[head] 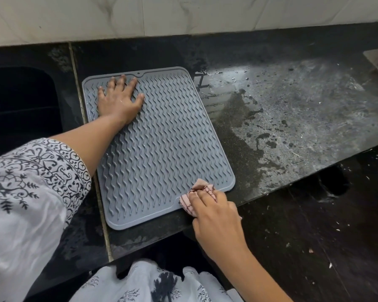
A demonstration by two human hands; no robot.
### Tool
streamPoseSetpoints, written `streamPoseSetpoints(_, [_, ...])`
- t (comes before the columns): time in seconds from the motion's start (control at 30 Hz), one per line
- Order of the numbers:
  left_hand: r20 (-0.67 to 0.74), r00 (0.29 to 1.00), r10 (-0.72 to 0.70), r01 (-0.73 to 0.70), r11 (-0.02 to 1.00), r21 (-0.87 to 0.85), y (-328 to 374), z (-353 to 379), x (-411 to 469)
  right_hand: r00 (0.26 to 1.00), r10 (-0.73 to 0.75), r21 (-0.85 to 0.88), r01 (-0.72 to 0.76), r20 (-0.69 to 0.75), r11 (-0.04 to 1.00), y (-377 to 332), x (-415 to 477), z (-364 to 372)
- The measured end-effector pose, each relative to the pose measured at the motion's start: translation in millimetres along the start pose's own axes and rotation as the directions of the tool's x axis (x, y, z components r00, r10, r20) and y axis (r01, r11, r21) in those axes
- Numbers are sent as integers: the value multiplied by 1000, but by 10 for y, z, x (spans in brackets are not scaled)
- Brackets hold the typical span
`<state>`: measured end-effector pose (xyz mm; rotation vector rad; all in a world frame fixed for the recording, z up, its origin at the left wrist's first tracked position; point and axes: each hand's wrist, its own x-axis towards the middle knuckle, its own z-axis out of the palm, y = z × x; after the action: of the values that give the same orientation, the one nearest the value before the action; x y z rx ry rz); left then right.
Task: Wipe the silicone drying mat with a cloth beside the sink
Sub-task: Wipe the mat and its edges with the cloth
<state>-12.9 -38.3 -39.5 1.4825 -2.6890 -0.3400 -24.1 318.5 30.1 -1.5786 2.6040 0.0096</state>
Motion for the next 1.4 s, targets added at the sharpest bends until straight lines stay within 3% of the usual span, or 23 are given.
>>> streamPoseSetpoints(0.17, [4,1000,8,-8,1000,-3,-8,-6,-5,996,-79,-71,82,42,994,223,-44,18])
streamPoseSetpoints(0.33, [-2,1000,6,-6,1000,3,-14,9,9,994,60,-203,-40,93,978,861,144,-75])
streamPoseSetpoints(0.4, [-6,1000,13,-13,1000,-1,-18,5,10,980,89,-159,-60,180,985,956,238,-144])
streamPoseSetpoints(0.47, [-2,1000,12,-12,1000,-9,-9,-2,-1,946,175,84,-204,274,975,942,403,-321])
streamPoseSetpoints(0.5, [2,1000,11,-11,1000,-12,-8,-7,-3,917,218,280,-318,334,906,898,512,-439])
streamPoseSetpoints(0.53, [10,1000,13,-12,1000,-18,-9,-17,-1,880,249,472,-434,403,768,856,636,-540])
streamPoseSetpoints(0.6, [47,999,12,-8,996,-87,-17,-53,31,881,210,723,-468,424,508,748,938,-650])
streamPoseSetpoints(0.67, [81,997,3,20,959,-284,-54,-161,48,877,122,856,-480,465,193,535,1278,-666])
streamPoseSetpoints(0.73, [69,998,-15,50,834,-549,-121,-300,37,870,-17,860,-489,492,-144,265,1598,-620])
streamPoseSetpoints(0.77, [32,999,-40,51,776,-629,-176,-359,18,865,-67,831,-498,498,-247,144,1769,-583])
streamPoseSetpoints(0.87, [-117,982,-146,41,775,-631,-369,-396,-9,870,-174,746,-486,461,-455,-205,2290,-532])
streamPoseSetpoints(0.97, [-179,973,-143,15,821,-571,-525,-271,56,889,-257,686,-456,378,-568,-470,2696,-541])
streamPoseSetpoints(1.0, [-198,971,-138,7,837,-547,-557,-229,74,894,-246,710,-448,375,-543,-526,2812,-496])
streamPoseSetpoints(1.03, [-224,965,-133,-5,852,-524,-572,-195,83,906,-174,792,-422,386,-442,-561,2939,-406])
streamPoseSetpoints(1.07, [-252,960,-126,-18,865,-501,-579,-161,83,919,-45,895,-391,391,-214,-558,3028,-307])
streamPoseSetpoints(1.1, [-278,953,-121,-30,876,-481,-583,-135,87,931,110,926,-360,349,109,-521,3100,-211])
streamPoseSetpoints(1.13, [-297,948,-118,-34,887,-461,-582,-118,90,939,214,837,-337,268,431,-461,3137,-138])
streamPoseSetpoints(1.17, [-310,944,-112,-38,896,-442,-591,-93,101,952,260,678,-298,161,672,-412,3153,-83])
streamPoseSetpoints(1.2, [-317,942,-107,-40,905,-424,-601,-73,116,964,257,556,-249,66,793,-371,3158,-61])
streamPoseSetpoints(1.3, [-323,942,-94,-40,922,-385,-619,-34,137,971,148,558,-18,-188,829,-322,3189,-86])
streamPoseSetpoints(1.33, [-325,942,-90,-41,925,-377,-616,-35,136,979,52,562,70,-198,824,-357,3220,-97])
streamPoseSetpoints(1.4, [-333,940,-77,-53,930,-364,-611,-42,134,975,-211,444,218,-66,869,-517,3253,-43])
